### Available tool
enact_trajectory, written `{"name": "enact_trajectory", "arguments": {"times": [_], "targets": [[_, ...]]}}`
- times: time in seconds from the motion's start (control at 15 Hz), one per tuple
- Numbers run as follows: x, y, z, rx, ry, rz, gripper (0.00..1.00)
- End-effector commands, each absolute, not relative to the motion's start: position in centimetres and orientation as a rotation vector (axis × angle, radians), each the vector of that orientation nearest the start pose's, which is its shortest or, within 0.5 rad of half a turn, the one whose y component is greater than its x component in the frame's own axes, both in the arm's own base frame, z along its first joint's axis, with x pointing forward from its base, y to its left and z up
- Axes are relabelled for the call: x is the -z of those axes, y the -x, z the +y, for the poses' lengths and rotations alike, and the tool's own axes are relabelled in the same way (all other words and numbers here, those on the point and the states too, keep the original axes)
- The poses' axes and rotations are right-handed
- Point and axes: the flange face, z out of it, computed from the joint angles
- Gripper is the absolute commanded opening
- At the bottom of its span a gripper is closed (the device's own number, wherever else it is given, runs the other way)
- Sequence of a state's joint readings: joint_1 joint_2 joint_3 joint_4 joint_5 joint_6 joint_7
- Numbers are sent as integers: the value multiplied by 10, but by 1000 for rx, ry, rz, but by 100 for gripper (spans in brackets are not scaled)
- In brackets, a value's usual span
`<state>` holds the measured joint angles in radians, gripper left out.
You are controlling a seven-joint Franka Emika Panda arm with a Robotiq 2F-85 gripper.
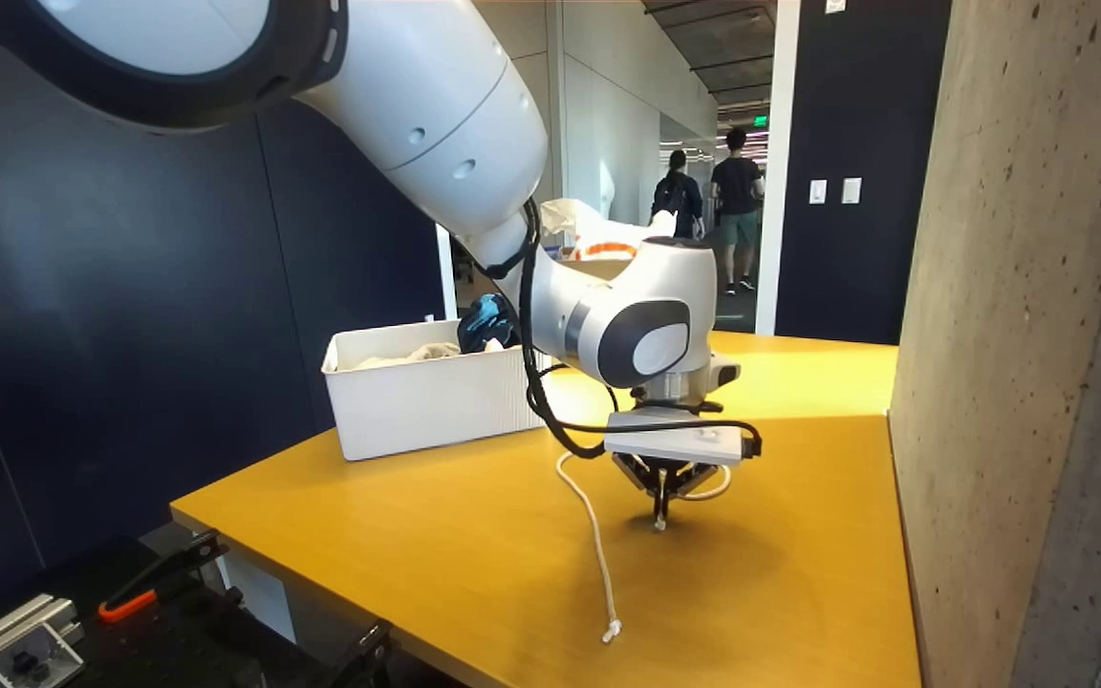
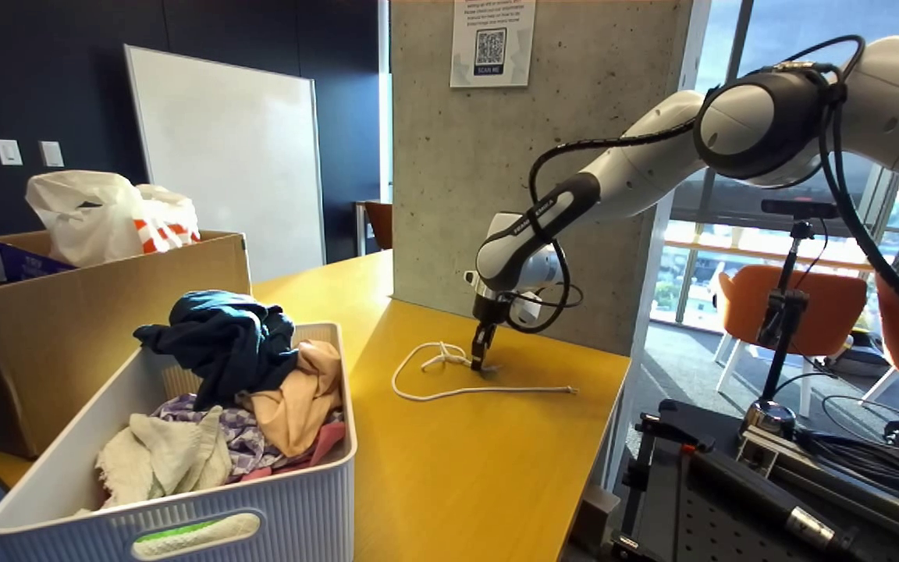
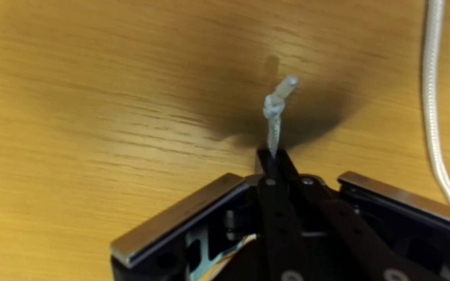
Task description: Remove the white rope from the white basket and put it on the table
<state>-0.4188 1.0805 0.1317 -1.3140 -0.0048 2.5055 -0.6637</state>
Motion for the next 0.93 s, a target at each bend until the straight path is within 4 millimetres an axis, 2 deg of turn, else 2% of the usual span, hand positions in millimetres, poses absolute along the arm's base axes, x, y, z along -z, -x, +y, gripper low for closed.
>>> {"name": "enact_trajectory", "arguments": {"times": [0.0,0.47,0.87], "targets": [[-111,-686,-232,258,3084,-455,1],[-178,-649,-255,363,3176,-408,1],[-219,-625,-264,437,3245,-393,1]]}}
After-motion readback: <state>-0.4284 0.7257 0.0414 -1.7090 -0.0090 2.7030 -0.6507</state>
